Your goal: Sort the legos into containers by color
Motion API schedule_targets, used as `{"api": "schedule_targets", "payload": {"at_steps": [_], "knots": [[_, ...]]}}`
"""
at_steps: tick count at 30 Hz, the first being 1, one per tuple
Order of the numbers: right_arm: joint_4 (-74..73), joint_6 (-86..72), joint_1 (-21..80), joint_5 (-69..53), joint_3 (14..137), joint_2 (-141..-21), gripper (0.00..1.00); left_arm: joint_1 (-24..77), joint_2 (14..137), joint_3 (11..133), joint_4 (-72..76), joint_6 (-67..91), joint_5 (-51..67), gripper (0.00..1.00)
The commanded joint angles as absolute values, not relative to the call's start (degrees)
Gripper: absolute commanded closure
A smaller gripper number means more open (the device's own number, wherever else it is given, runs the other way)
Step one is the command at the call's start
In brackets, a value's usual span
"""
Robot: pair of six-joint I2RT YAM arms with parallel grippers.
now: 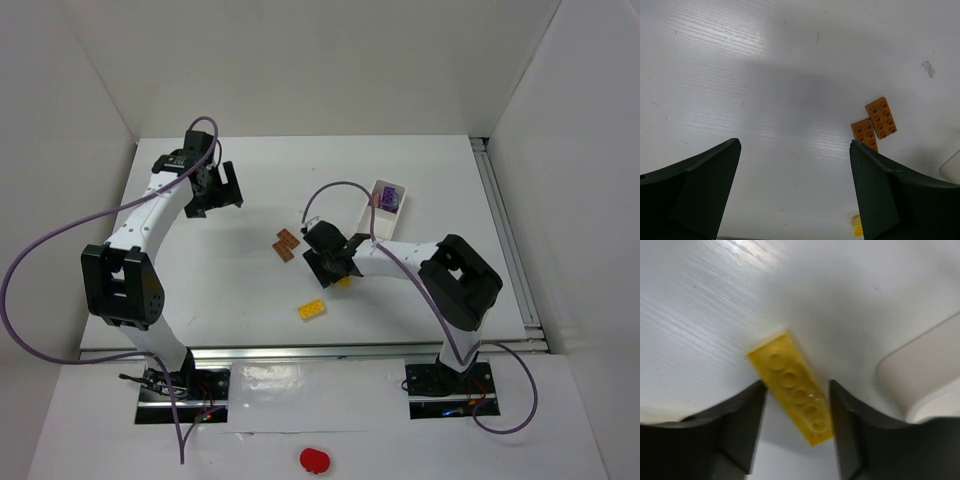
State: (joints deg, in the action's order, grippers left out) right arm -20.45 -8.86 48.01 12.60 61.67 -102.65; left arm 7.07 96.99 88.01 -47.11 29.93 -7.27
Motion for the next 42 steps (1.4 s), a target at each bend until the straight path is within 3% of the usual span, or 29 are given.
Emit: {"api": "schedule_targets", "payload": {"at_steps": [1,4,8,17,29,40,42], "knots": [[-17.4,-8.6,47.6,9.5,60.8,-104.2,0.45,7.3,97.6,90.3,-46.9,28.8,-7.7,0.00],[-16.6,-8.6,47.6,5.8,60.1,-103.0,0.63,7.3,97.6,90.3,-46.9,28.8,-7.7,0.00],[-18.8,-8.6,47.6,5.8,62.0,-99.2,0.76,7.3,97.6,90.3,-46.9,28.3,-7.7,0.00],[-18.9,-5.9,44.5,18.7,65.5,-83.9,0.77,7.3,97.6,90.3,-46.9,28.3,-7.7,0.00],[-12.9,-1.1,35.8,20.1,58.7,-84.8,0.74,7.3,97.6,90.3,-46.9,28.8,-8.3,0.00],[-6.2,1.5,35.2,16.2,53.4,-84.8,0.70,7.8,97.6,90.3,-47.5,29.4,-8.3,0.00],[-5.5,2.1,35.2,16.2,53.3,-84.8,0.66,7.8,97.6,90.8,-47.5,29.4,-8.3,0.00]]}}
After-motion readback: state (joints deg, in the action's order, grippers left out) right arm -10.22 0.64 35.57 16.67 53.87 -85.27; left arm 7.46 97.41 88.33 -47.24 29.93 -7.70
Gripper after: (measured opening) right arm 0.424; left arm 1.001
